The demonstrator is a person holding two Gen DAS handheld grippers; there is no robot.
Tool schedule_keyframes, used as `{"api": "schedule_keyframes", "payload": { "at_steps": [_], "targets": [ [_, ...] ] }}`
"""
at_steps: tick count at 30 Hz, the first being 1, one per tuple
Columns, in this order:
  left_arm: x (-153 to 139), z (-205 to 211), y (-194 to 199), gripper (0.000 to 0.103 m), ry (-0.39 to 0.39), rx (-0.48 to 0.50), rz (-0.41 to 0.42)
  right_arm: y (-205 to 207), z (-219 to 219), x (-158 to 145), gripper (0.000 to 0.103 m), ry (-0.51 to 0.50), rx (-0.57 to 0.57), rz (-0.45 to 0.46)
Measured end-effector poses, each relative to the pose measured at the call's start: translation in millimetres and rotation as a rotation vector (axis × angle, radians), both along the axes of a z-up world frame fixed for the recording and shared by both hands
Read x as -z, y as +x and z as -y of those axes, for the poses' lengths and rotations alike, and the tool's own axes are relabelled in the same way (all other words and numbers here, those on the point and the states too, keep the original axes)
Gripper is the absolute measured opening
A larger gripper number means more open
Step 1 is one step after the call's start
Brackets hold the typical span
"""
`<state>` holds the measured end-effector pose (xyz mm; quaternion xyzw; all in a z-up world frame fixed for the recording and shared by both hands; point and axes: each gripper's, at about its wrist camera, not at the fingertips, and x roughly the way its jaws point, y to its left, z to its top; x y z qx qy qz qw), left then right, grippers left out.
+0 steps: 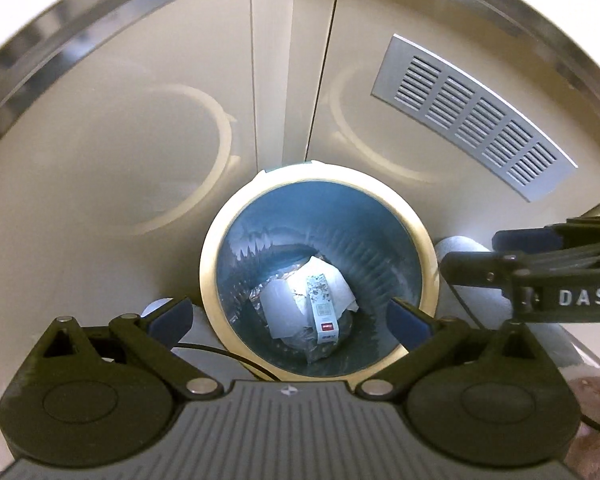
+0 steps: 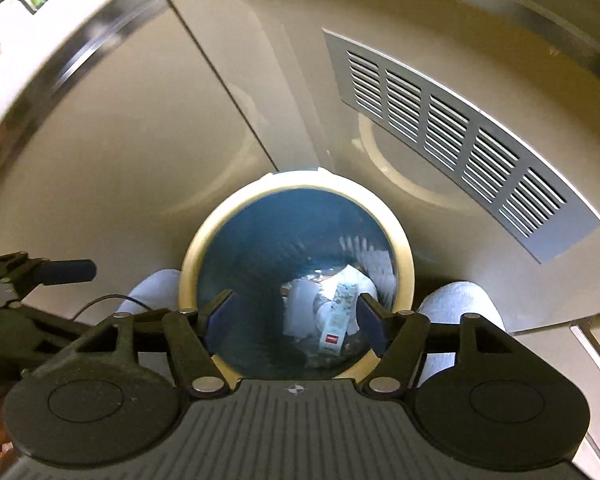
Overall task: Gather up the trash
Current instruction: 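Raise both tools out of the cabinet toward the counter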
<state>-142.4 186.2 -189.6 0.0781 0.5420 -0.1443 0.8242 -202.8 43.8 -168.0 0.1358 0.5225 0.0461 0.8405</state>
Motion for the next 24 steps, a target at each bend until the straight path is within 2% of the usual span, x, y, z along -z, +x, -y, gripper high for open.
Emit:
{"api": "schedule_keyframes", "payload": {
  "at_steps": [4,12,19,24],
  "targets": [
    [-8.9,-2.7,-9.4,0.103,-0.006,-0.004,0.028,-19.2,-1.1,-19.0,0.074,-0.014,-0.008,0.043],
    [-25.7,-11.9,-28.9,0.103,-0.018,-0.035,0.071,-34.8,2.0,-32.6,0.077,-0.025,-0.020,0.067],
    [-41.7,-15.9,-45.4,0.103,-0.015,-0.043,0.153,-44.7,-16.6,-47.0,0.081,-0.107,-0.064,0.144],
    [-49.8,-19.4,-51.8,0.103,-0.012,-0.041,0.178,-52.0,-25.7,-54.9,0.082,-0.153,-0.105,0.182]
  ]
}}
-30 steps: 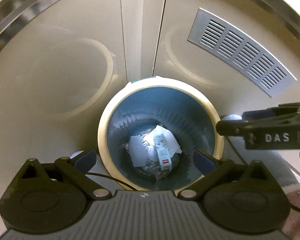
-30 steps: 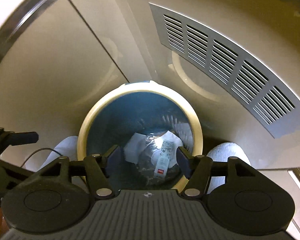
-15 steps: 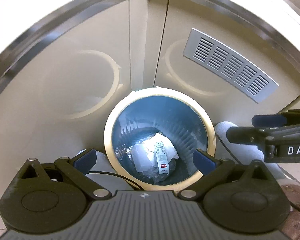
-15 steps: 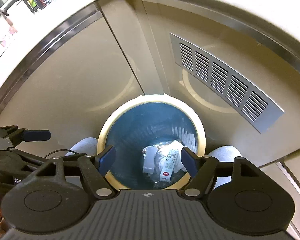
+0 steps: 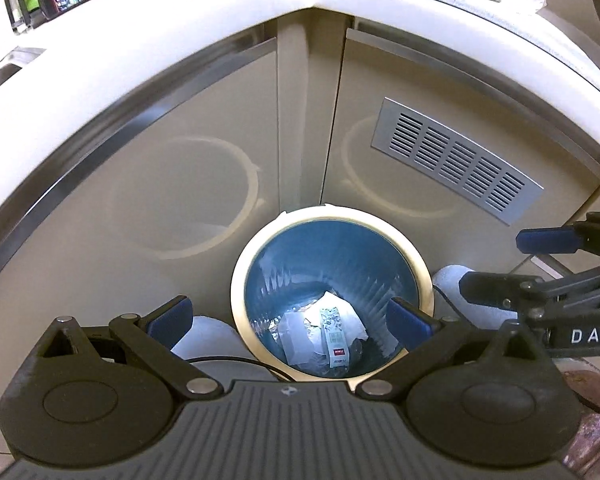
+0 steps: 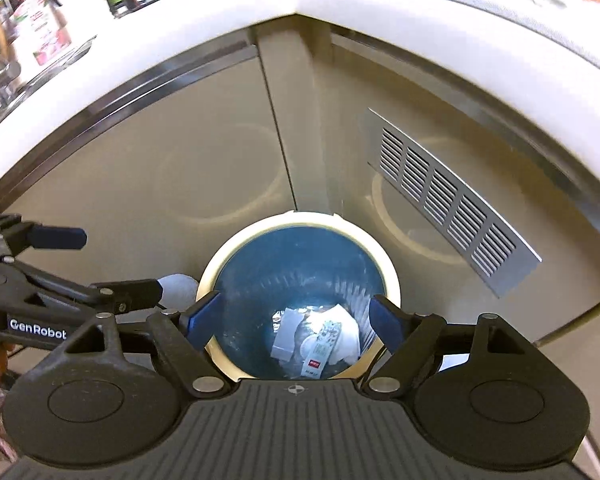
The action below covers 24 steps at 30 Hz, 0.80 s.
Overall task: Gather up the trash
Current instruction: 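Raise both tools out of the cabinet toward the counter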
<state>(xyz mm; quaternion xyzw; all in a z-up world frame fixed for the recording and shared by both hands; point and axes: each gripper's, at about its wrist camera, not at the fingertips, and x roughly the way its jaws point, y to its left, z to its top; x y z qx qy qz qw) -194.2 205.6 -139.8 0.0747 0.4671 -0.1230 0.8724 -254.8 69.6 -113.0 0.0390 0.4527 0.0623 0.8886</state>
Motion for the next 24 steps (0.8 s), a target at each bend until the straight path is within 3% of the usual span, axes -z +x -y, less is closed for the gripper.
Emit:
{"api": "schedule_keyframes", "payload": {
  "at_steps": [18,24],
  "targets": [
    [-18.3,-7.2,-17.7,0.103,-0.008,0.006,0.084,-16.7,-19.4,-11.9,0.083,-0.075,-0.031,0.061],
    [-17.3,-7.6,-17.0,0.103,-0.007,0.003,0.075,-18.1,-19.4,-11.2,0.084,-0.069,-0.026,0.061]
  ]
}}
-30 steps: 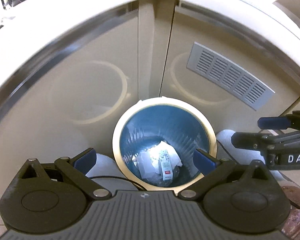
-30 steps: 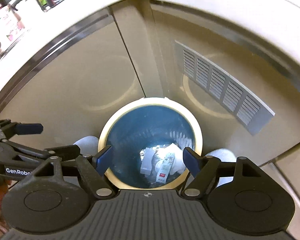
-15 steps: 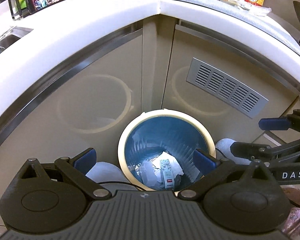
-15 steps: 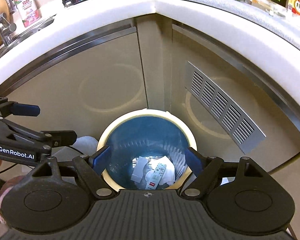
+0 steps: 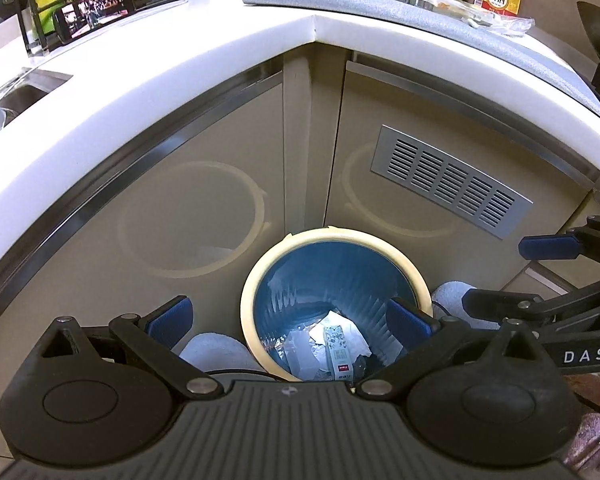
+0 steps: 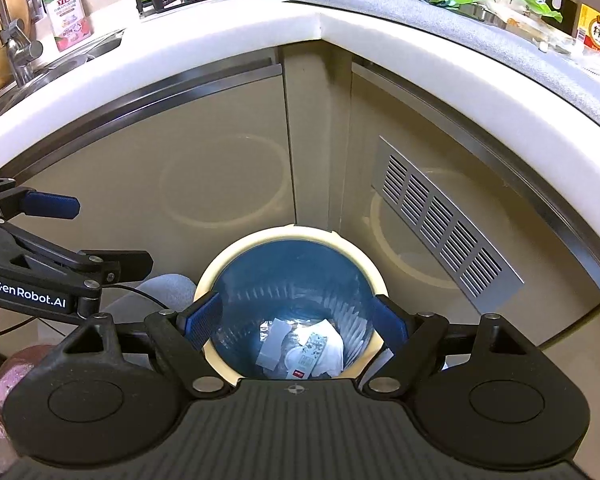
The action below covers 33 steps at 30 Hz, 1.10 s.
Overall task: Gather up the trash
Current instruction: 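Raise both tools out of the cabinet toward the counter, then move both tools over the grey mat toward the green snack bag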
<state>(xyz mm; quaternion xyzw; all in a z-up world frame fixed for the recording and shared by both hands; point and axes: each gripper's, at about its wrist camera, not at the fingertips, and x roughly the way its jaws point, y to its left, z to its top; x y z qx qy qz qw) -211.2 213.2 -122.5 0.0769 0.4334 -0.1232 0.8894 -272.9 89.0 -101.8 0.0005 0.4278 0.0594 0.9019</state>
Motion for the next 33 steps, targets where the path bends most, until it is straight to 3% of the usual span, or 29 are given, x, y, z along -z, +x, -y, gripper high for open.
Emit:
{"api": "schedule_keyframes", "payload": {
  "at_steps": [19,28,33],
  "targets": [
    [13.6,5.7,12.3,0.103,0.043,-0.011,-0.067,10.2,27.5,17.0,0.084,0.097,0.035,-0.044],
    [5.0,16.5,18.9,0.103,0.077,0.016,-0.057,10.5,39.4,3.8,0.084,0.130,0.022,0.023],
    [-17.1,19.8,31.2,0.103,0.011,0.005,-0.066,12.4,56.3,-25.2,0.084,0.175,0.021,0.112]
  ]
}}
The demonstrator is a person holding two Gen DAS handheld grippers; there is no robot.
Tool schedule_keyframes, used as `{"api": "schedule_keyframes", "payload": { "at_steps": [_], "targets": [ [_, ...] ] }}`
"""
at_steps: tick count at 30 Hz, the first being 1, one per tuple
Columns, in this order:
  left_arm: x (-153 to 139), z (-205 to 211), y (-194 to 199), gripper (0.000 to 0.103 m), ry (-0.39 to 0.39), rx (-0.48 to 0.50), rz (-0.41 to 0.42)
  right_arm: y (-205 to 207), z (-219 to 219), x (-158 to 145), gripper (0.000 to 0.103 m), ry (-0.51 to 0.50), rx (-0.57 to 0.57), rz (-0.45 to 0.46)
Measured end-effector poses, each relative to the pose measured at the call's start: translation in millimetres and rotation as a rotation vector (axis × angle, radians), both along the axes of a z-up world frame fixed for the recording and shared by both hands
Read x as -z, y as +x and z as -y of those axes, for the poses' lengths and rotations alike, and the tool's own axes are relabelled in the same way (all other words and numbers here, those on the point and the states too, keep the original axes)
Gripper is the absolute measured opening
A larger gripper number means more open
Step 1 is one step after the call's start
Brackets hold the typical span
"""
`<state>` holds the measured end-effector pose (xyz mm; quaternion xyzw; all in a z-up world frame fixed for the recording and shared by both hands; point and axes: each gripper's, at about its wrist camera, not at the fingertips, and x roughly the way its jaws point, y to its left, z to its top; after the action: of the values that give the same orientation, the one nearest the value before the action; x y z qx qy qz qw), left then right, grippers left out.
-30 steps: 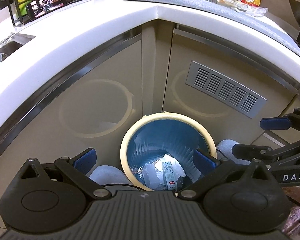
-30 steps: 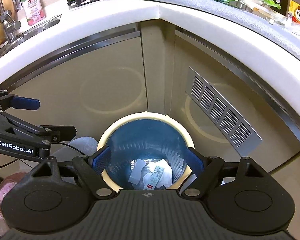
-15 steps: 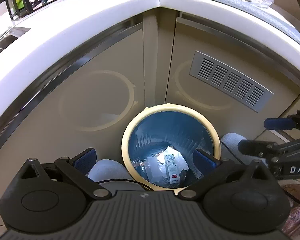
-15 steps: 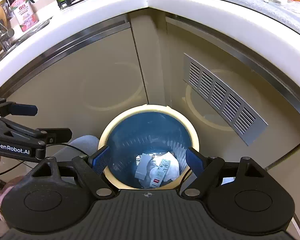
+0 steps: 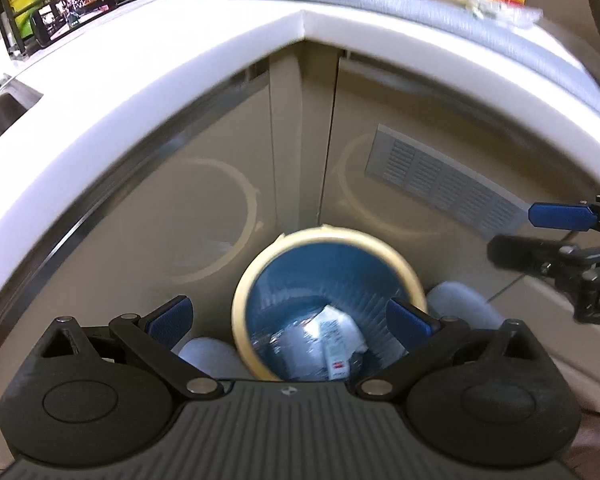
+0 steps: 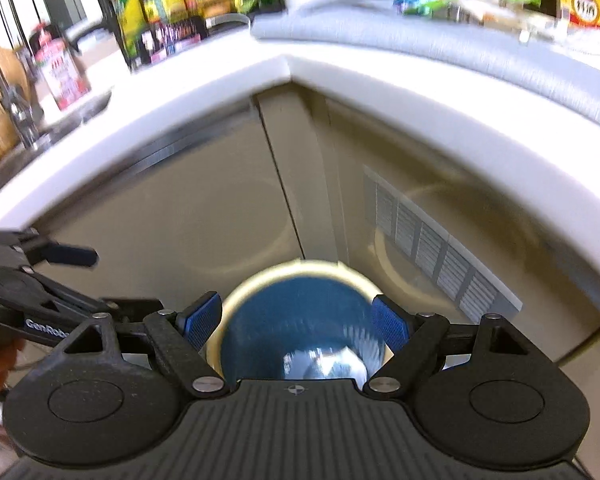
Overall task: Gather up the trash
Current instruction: 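Move both tools over the grey mat toward the green snack bag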
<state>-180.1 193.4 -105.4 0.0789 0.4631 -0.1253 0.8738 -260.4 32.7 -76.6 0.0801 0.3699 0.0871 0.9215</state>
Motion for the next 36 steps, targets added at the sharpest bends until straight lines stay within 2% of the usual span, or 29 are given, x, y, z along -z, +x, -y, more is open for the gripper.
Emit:
{"api": "schedule_keyframes", "payload": {
  "at_steps": [3,7,15,20,26,33,36],
  "targets": [
    [-17.7,3.9,9.9,0.103,-0.021,-0.002,0.024,3.7,14.0,-23.8,0.084,0.007,0.012,0.083],
    [-42.4,11.7,23.4,0.103,-0.030,-0.006,0.075,18.1,43.4,-52.8,0.090,-0.009,0.059,0.204],
    [-83.4,35.5,54.9,0.103,-0.012,0.011,0.172,86.0,116.7,-83.2,0.091,-0.066,0.252,0.324],
    [-110.2,49.4,70.0,0.103,0.028,0.034,0.246,145.1,165.6,-77.0,0.092,-0.125,0.384,0.327],
    [-133.6,65.0,99.3,0.103,0.055,0.039,0.295,199.6,214.5,-63.5,0.092,0.042,0.470,0.288],
    [-151.6,110.5,171.4,0.103,0.062,0.073,0.384,238.1,237.4,-53.2,0.093,0.117,0.535,0.286],
    [-145.9,141.4,210.9,0.103,0.069,0.128,0.403,240.9,236.1,-51.9,0.093,0.069,0.514,0.280]
  ]
}}
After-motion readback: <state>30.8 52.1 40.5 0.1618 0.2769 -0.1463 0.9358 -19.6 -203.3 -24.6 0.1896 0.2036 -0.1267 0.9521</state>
